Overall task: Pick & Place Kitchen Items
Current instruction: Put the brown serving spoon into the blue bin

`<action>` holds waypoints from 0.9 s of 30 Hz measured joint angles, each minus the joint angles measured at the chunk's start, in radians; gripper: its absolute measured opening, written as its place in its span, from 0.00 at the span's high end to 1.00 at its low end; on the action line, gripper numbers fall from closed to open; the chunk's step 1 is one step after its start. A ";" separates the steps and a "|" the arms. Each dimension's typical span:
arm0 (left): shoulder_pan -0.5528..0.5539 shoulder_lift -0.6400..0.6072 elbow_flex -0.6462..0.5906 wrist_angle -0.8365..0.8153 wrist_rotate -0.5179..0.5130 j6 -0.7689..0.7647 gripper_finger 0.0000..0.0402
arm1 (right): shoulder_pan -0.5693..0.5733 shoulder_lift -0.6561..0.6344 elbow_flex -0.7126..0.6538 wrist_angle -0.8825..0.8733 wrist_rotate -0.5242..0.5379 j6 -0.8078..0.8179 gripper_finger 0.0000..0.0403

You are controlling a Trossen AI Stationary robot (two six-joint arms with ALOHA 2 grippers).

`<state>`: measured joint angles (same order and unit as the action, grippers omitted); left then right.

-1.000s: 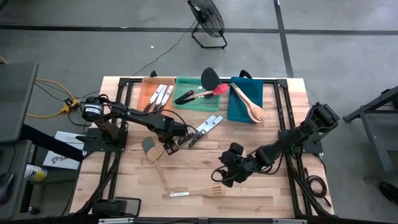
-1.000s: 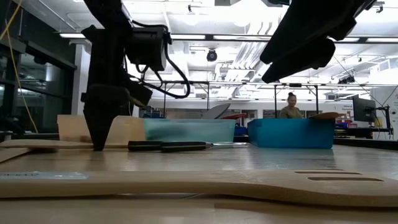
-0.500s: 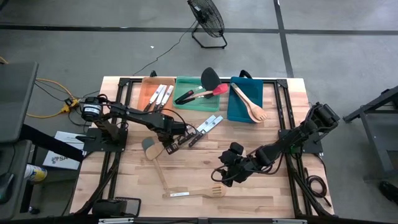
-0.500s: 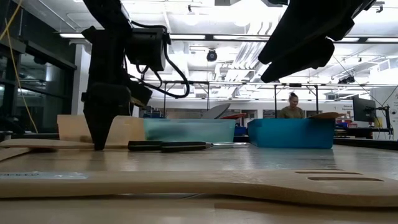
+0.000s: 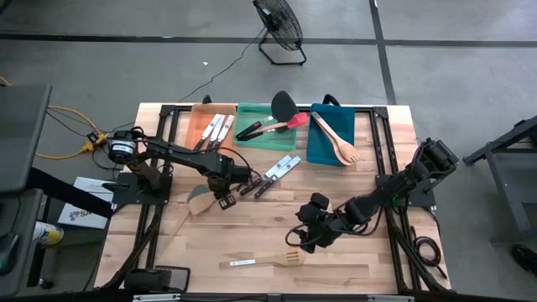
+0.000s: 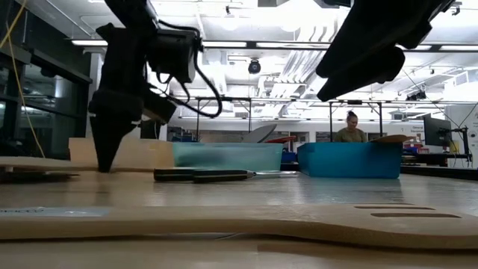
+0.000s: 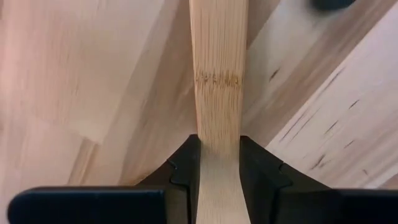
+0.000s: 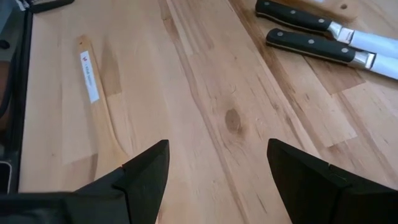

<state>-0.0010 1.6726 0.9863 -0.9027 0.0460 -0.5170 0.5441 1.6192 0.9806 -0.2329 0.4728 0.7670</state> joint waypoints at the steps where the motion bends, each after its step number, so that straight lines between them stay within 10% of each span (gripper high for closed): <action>1: 0.000 0.000 -0.001 -0.009 0.000 0.000 0.80 | 0.003 0.000 0.000 0.000 0.000 0.000 0.35; 27: 0.000 -0.024 0.004 -0.044 0.015 0.024 0.80 | 0.015 0.000 0.000 -0.008 0.103 -0.008 0.35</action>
<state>-0.0006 1.6484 0.9899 -0.9471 0.0606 -0.4927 0.5587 1.6192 0.9806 -0.2413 0.5759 0.7592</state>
